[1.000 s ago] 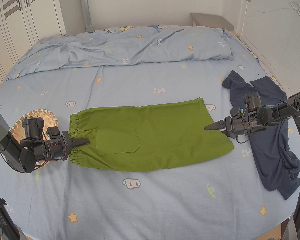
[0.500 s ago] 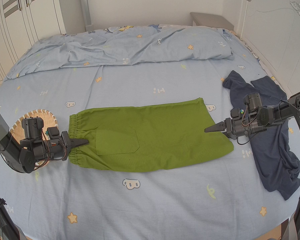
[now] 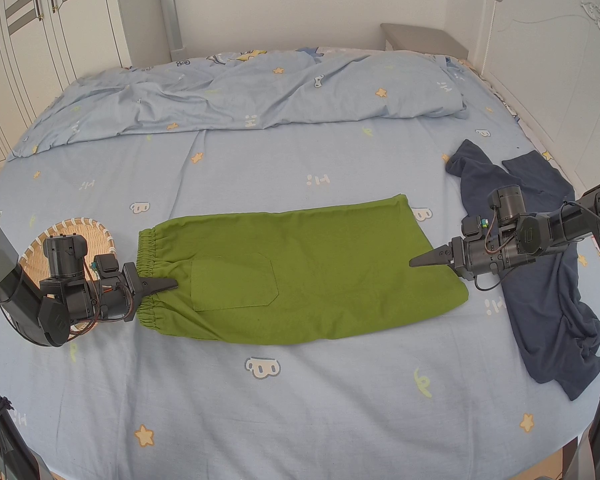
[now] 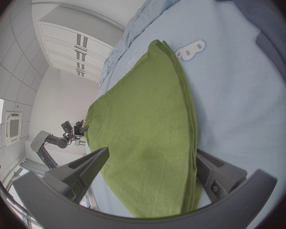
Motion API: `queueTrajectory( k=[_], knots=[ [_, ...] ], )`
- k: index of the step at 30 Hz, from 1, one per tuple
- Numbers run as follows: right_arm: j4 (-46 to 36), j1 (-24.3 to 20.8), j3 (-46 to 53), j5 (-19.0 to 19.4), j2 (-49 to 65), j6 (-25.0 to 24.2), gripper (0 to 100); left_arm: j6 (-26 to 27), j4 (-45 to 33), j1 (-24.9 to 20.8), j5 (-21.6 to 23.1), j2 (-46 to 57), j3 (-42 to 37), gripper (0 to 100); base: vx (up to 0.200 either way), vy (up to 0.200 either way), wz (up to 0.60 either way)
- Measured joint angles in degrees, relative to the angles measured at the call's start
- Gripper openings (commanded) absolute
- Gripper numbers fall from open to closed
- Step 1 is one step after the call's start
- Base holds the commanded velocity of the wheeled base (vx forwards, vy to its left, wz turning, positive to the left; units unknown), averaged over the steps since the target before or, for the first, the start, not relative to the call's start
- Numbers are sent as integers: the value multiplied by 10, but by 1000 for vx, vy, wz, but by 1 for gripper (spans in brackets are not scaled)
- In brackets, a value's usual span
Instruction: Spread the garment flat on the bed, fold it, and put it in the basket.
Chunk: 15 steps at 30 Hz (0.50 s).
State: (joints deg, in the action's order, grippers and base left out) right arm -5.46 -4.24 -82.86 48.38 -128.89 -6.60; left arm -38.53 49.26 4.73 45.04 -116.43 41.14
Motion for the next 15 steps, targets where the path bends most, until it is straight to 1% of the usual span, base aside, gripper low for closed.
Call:
queueTrajectory(
  k=[6, 11, 15],
  knots=[
    [-2, -2, 5, -8, 14, -2, 0, 0, 0, 0, 0, 0, 0, 0, 0, 0, 0],
    [1, -9, 9, -34, 24, -2, 0, 0, 1, 0, 0, 0, -1, 0, 0, 0, 0],
    [3, -16, 13, -40, 32, -2, 0, 0, 1, 0, 0, 0, -1, 0, 0, 0, 0]
  ],
)
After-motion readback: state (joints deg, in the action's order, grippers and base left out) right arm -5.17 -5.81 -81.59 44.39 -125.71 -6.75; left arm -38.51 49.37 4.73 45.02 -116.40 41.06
